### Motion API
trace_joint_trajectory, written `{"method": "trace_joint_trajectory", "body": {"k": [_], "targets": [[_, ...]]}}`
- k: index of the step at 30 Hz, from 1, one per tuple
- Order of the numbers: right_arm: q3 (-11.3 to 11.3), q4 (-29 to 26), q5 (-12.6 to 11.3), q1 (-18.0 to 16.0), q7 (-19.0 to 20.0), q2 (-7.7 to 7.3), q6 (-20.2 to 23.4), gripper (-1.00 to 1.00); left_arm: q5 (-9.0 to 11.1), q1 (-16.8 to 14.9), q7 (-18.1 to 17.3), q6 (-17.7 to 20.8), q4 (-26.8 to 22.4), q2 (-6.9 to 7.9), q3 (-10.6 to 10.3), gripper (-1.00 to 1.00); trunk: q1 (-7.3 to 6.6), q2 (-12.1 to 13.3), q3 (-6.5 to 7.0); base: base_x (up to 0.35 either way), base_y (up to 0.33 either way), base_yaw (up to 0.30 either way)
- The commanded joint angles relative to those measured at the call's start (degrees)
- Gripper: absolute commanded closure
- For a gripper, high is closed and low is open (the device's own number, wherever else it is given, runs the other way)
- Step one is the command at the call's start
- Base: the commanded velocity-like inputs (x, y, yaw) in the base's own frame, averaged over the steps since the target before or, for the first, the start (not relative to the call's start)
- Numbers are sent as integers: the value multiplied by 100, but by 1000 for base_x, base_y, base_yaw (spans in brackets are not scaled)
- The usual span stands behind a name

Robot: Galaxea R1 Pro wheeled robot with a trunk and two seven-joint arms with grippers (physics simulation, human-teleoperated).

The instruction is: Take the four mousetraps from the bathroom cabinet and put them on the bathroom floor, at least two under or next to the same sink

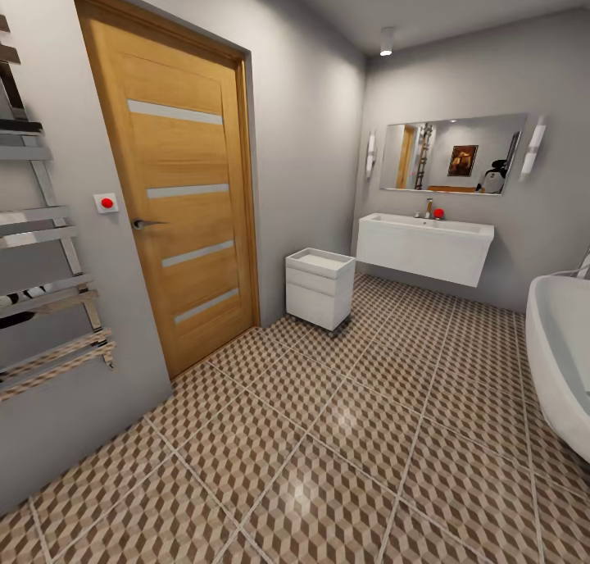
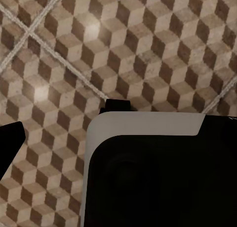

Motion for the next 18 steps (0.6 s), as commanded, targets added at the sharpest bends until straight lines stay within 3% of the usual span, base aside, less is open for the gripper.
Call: {"method": "trace_joint_trajectory", "body": {"k": [1,18], "targets": [[-21,3,57,-3,-1,-1,-15,-100,-5,-9,-18,-39,24,2,44,-100,0,-3,-6,0,0,0],[-21,4,59,-3,0,24,-15,-100,-5,-9,-18,-39,24,2,44,-100,0,-3,-6,0,0,0]]}}
